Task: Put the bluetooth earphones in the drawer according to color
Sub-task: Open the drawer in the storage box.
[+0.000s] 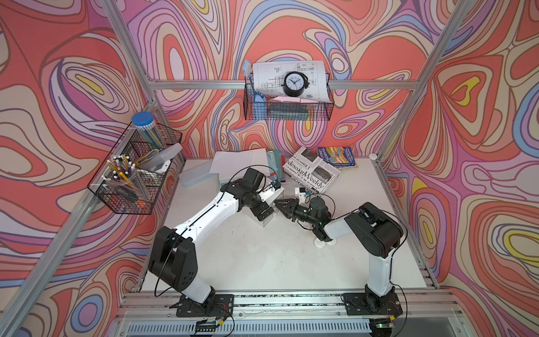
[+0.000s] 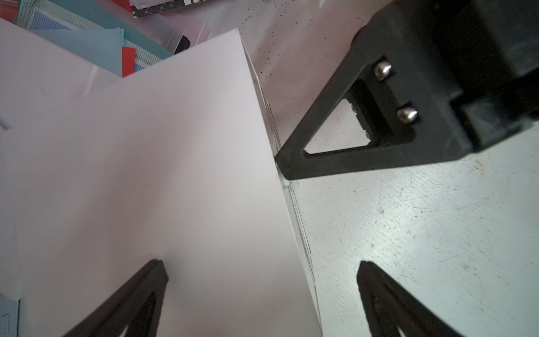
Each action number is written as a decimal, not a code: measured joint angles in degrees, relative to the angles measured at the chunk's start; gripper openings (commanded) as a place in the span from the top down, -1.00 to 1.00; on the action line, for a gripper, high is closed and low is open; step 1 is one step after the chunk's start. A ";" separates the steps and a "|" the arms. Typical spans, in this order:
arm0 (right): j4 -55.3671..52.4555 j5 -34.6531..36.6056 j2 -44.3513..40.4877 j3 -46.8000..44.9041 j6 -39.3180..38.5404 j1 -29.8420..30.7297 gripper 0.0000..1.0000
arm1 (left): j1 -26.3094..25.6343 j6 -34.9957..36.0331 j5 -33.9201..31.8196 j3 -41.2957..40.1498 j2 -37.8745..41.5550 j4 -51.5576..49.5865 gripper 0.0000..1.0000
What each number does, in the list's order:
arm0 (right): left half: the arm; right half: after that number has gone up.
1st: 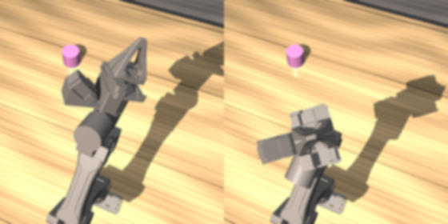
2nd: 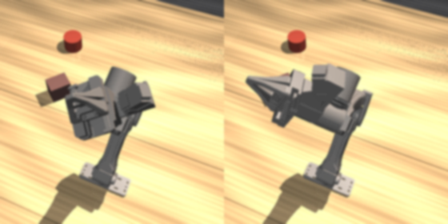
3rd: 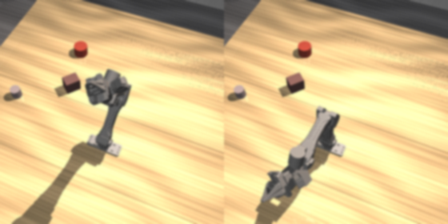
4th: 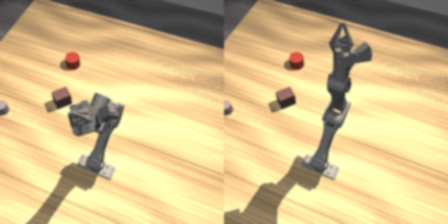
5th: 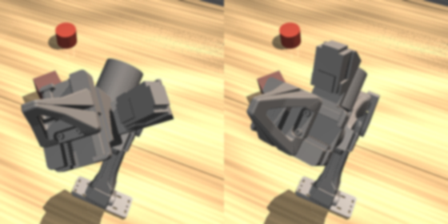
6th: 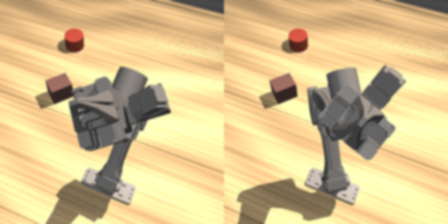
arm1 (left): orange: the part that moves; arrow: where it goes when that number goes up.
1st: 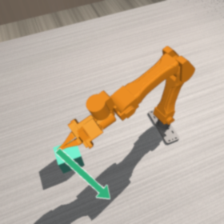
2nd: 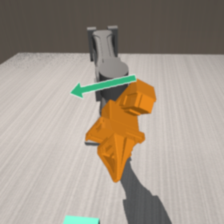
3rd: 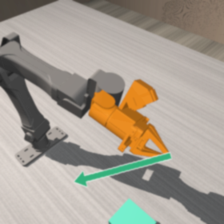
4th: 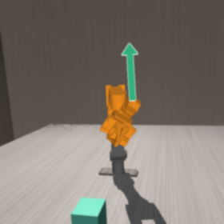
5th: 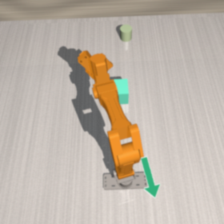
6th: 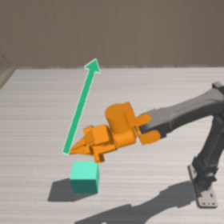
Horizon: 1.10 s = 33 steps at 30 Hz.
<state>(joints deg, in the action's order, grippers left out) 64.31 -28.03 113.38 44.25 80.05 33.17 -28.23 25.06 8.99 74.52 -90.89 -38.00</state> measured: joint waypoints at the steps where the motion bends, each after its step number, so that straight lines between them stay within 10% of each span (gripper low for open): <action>1: 0.02 0.00 0.00 0.00 0.13 0.02 0.56 | 0.00 0.00 0.00 0.00 0.00 0.00 -0.93; 33: 0.83 -0.26 0.00 -0.26 3.65 0.26 1.00 | -0.24 0.04 -0.79 -0.13 0.00 0.22 -0.92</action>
<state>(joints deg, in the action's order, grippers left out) 65.14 -28.29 113.38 43.99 83.70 33.43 -28.47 25.10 8.21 74.39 -90.89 -37.78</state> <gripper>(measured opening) 0.068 0.958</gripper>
